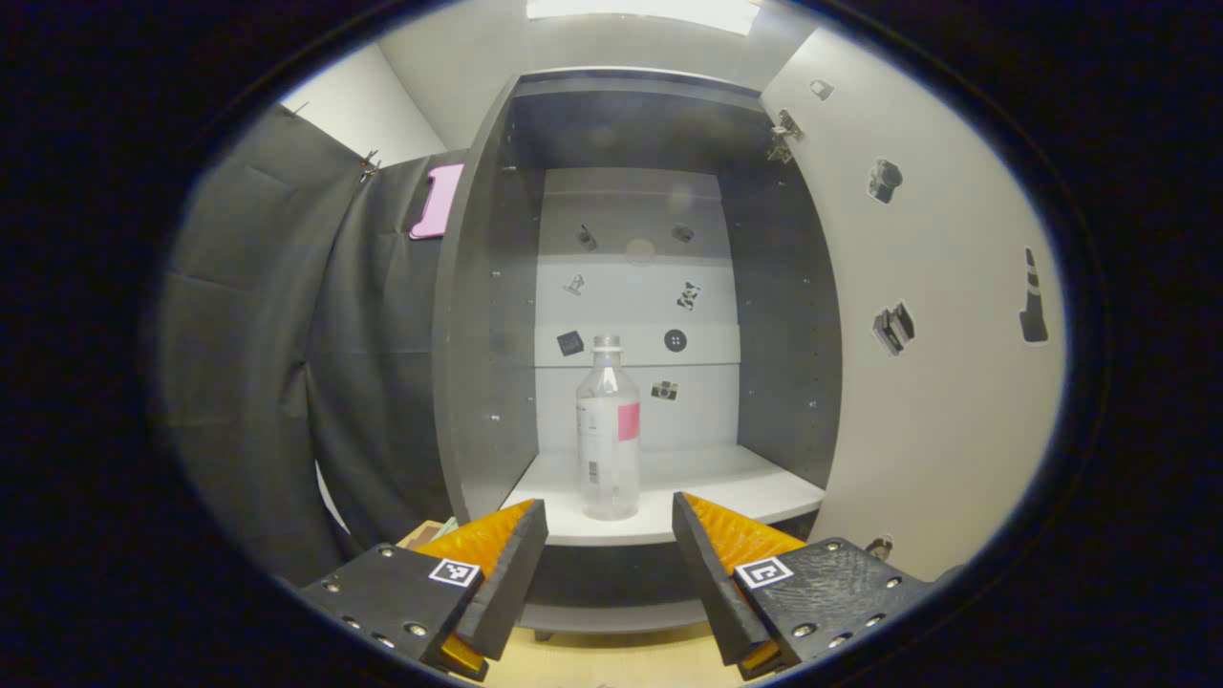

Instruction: Open the cabinet door with the right hand, grasp the bottle in the cabinet with the left hand and place it on the coaster, then close the cabinet door with the right hand.

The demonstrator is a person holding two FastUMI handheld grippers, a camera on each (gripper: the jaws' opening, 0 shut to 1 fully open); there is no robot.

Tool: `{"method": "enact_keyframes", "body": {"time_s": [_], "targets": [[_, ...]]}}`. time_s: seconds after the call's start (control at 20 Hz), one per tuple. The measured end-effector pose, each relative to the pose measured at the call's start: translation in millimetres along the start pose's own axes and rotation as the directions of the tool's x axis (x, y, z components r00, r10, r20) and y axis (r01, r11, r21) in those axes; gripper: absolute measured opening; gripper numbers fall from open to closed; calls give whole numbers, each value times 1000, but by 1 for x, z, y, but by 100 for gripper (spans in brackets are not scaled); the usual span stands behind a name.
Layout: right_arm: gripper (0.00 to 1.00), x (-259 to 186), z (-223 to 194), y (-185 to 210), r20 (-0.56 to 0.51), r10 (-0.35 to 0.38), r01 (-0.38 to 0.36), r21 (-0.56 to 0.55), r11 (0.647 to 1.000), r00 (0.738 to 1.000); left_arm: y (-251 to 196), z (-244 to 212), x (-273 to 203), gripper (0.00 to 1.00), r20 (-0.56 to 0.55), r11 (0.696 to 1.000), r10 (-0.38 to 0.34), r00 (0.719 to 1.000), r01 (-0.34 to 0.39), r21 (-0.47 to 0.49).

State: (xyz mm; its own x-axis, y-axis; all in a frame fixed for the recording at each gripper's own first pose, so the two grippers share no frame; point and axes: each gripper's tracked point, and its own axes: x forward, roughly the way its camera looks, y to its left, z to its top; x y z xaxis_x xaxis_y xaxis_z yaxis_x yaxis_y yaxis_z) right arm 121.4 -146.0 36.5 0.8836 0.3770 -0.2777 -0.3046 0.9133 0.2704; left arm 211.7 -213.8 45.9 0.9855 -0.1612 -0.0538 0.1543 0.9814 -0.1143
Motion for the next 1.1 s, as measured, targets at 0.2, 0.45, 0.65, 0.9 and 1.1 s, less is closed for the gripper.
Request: {"method": "enact_keyframes", "body": {"time_s": [0.2,0.45,0.65,0.9,1.1], "targets": [[98,4,-8,-58,7,-215,215,-32,976,977,-4,16,42,82,14,999,-28,1000,28,-19],[98,6,-24,-83,-37,-281,281,6,960,959,0,15,92,81,-17,999,-33,999,33,7],[98,1,-35,-101,-61,-329,330,1,944,942,8,8,121,81,-35,999,-8,999,9,39],[98,6,-50,-112,-108,-370,370,-21,929,923,15,-2,150,81,-65,1000,-1,998,2,8],[98,8,-60,-117,-133,-371,369,-43,928,919,15,-3,154,75,-60,1000,-12,998,11,-12]]}}
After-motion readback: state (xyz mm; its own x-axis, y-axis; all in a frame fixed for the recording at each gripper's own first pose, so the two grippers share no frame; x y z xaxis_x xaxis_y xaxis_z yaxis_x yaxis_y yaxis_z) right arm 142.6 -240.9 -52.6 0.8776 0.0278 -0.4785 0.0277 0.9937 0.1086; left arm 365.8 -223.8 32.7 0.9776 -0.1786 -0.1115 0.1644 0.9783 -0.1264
